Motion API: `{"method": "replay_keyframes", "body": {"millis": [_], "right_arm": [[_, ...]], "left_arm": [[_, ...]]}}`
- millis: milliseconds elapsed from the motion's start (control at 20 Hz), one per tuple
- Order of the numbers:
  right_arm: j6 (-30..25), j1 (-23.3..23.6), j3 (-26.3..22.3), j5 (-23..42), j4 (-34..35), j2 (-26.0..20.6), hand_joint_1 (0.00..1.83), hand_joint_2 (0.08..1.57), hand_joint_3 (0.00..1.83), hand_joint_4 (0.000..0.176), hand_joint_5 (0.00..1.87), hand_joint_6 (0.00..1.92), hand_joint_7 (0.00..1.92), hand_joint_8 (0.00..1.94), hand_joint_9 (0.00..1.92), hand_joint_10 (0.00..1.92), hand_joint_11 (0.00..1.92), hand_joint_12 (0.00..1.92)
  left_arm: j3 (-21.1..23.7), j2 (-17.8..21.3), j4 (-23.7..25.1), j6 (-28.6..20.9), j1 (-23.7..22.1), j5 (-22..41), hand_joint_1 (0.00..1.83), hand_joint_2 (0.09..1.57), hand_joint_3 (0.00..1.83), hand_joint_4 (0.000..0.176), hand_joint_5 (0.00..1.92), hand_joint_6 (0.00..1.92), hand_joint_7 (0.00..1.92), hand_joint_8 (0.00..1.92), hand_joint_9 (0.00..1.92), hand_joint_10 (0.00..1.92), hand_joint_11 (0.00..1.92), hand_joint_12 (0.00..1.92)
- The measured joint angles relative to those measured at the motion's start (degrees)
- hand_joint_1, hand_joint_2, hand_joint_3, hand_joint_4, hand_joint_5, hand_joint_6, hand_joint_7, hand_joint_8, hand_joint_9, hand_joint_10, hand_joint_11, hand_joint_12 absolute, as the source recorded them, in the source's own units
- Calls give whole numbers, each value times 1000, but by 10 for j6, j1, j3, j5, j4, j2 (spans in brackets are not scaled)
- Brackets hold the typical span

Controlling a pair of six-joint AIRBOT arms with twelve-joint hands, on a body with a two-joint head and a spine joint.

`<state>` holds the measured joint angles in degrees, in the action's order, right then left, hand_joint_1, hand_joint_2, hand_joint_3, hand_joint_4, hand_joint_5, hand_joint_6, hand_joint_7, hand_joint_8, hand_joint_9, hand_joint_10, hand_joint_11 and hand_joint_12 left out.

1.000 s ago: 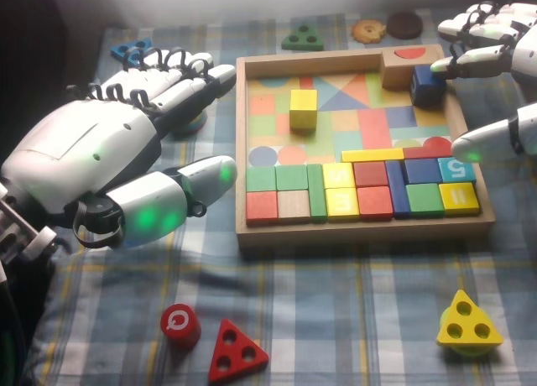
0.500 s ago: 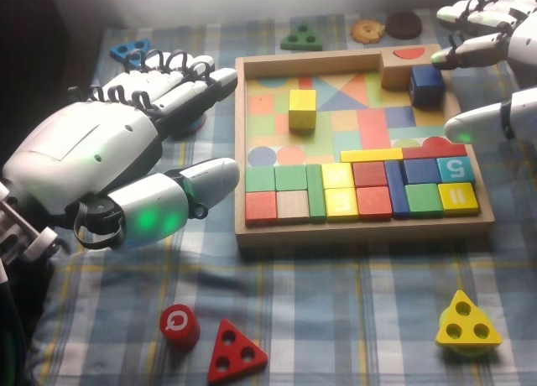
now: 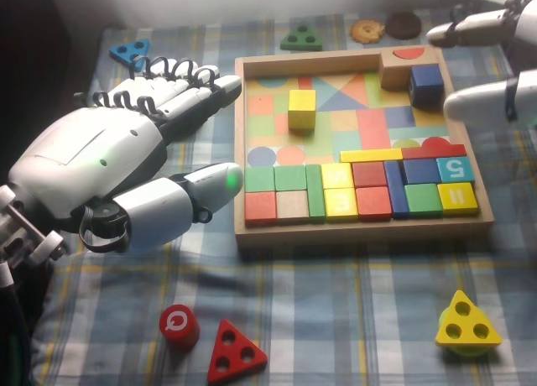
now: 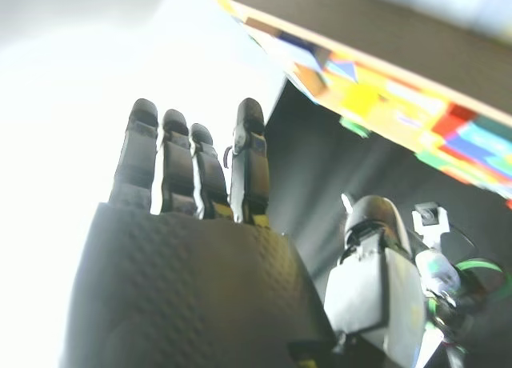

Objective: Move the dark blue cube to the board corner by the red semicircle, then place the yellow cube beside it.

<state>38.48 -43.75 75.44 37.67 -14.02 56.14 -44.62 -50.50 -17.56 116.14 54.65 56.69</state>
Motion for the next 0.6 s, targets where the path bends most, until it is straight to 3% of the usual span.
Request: {"method": "replay_keyframes", "body": {"millis": [50,100,200,250,300,350,500,550,600], "right_arm": [[-9,0,-4,7,-8,0,0,914,0,63,362,0,6,2,0,0,0,0],[-29,0,-5,15,-28,0,0,913,0,100,308,0,0,0,0,0,0,0],[-78,1,3,25,-60,10,0,966,19,105,264,0,0,0,0,0,0,0],[-99,1,15,27,-79,23,0,1009,36,86,261,2,0,0,0,0,0,0],[-112,0,31,21,-94,42,0,976,19,95,200,0,0,0,0,0,0,0],[-115,0,37,9,-101,56,0,1047,34,66,257,6,0,0,0,0,0,0],[-116,3,50,3,-115,83,0,1036,21,79,242,4,0,0,0,0,0,0],[-116,8,59,-1,-118,92,0,997,2,52,215,0,0,0,0,0,0,0],[-116,11,64,-2,-116,97,0,997,2,52,215,0,0,0,0,0,0,0]], "left_arm": [[0,0,0,0,0,0,0,1371,0,0,151,2,88,5,3,0,0,0],[0,0,0,0,0,0,0,1375,0,0,158,5,92,6,6,2,0,0],[0,0,-1,0,0,-1,0,1375,0,0,162,6,96,7,14,5,0,0],[-2,-2,1,0,0,-1,0,1371,0,0,157,3,88,3,6,2,0,0],[-4,-3,2,0,0,0,0,1369,0,0,151,1,82,0,0,0,0,0],[-4,-4,2,0,0,-1,0,1379,0,0,153,1,80,0,0,0,0,0],[-6,-4,1,0,-2,0,0,1370,0,0,145,0,75,0,0,0,0,0],[-6,-3,-1,0,-1,3,0,1379,0,0,144,2,71,1,0,0,0,0],[-6,-3,0,0,-2,4,0,1379,0,0,144,2,71,1,0,0,0,0]]}}
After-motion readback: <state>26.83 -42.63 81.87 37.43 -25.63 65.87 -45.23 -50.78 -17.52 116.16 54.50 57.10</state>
